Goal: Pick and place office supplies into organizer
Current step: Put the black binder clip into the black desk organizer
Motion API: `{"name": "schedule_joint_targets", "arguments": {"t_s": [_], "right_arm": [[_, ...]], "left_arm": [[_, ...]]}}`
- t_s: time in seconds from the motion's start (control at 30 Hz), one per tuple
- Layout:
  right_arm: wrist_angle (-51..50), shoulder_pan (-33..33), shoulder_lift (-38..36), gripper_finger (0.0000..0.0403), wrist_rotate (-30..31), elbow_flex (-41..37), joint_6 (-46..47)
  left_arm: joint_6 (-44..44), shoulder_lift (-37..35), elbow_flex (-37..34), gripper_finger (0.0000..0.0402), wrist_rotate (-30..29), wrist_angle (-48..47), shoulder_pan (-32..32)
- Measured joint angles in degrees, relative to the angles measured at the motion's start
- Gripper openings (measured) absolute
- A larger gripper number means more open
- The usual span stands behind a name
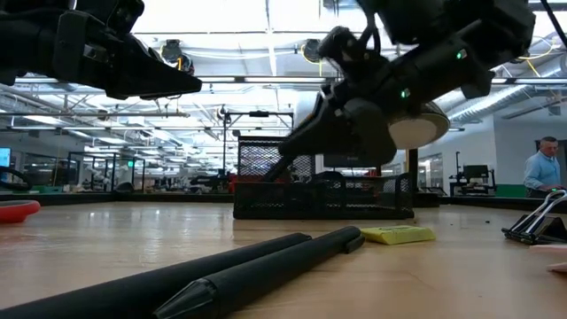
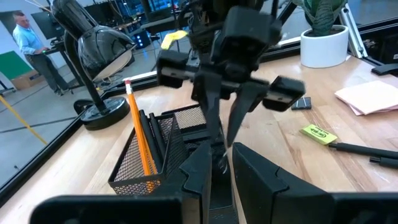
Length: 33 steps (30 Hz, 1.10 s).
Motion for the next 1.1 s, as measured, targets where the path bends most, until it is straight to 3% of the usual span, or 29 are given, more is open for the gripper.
{"name": "schedule_joint_targets", "arguments": {"t_s": [0.73, 1.1], "right_arm": [[-1.57, 2.66, -3.57, 0.0071, 3.36, 0.0, -3.77], [-3.59, 14.87, -12.49, 0.0071, 3.14, 0.0, -10.36]], "left_arm": [[0.15, 0.0, -0.02, 0.0072, 0.02, 0.02, 0.02], [4.57, 0.0, -0.02, 0.0072, -0.5, 5.15, 0.07]]}}
